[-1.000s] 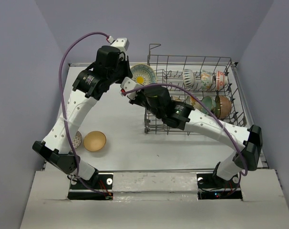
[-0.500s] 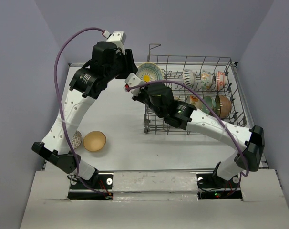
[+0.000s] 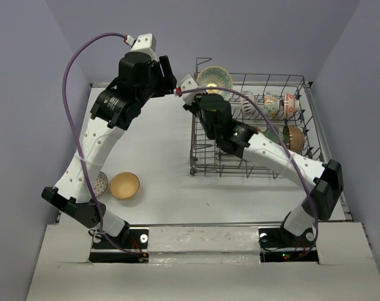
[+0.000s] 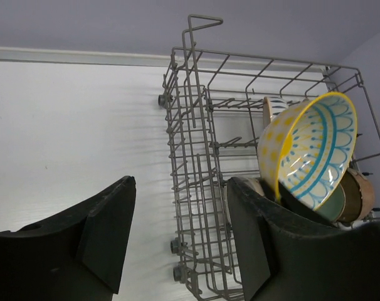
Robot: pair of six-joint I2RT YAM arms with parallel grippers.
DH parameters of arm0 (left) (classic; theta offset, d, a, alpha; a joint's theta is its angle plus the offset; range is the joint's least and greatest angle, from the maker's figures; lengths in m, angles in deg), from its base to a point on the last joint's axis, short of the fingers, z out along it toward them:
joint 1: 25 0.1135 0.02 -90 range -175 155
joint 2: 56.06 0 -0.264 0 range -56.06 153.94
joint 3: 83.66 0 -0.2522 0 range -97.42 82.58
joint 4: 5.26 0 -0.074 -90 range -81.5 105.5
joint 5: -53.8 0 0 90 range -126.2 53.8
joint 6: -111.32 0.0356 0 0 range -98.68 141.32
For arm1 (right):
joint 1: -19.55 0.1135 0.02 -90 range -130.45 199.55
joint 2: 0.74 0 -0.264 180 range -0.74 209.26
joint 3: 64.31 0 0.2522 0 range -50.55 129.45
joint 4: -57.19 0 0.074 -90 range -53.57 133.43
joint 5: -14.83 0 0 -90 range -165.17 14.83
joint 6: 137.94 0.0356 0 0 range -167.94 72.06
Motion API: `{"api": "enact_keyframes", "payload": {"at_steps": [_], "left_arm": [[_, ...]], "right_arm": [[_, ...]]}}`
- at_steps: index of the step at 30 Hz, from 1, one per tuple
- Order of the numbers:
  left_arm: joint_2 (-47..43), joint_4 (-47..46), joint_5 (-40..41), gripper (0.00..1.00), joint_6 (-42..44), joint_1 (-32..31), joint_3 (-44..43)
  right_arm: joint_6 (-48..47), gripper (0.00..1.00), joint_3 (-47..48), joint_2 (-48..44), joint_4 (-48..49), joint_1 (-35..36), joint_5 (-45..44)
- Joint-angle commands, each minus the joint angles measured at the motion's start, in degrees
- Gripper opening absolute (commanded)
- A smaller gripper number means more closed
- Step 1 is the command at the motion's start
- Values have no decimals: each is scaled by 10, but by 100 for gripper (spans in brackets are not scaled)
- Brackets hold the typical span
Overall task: Load the bowls into the dish rack
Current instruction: Pass from the left arm to the right, then turn the bowl upside down over the dish rack.
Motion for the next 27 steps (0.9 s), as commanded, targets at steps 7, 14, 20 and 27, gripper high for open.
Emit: {"api": "enact_keyframes", "payload": {"at_steps": [7, 14, 20, 27], "left_arm": [[-22, -56, 18, 69, -10, 10, -11], [-23, -59, 7, 69, -2, 17, -6], [-36, -76, -6, 69, 2, 28, 32], [-45, -95, -24, 69, 1, 40, 60]], "right_arm": [[237, 1, 130, 19, -38, -227, 150], [409, 1, 157, 64, -39, -312, 465], [605, 1, 94, 90, 107, -395, 699], [763, 1, -6, 95, 307, -421, 765]]}}
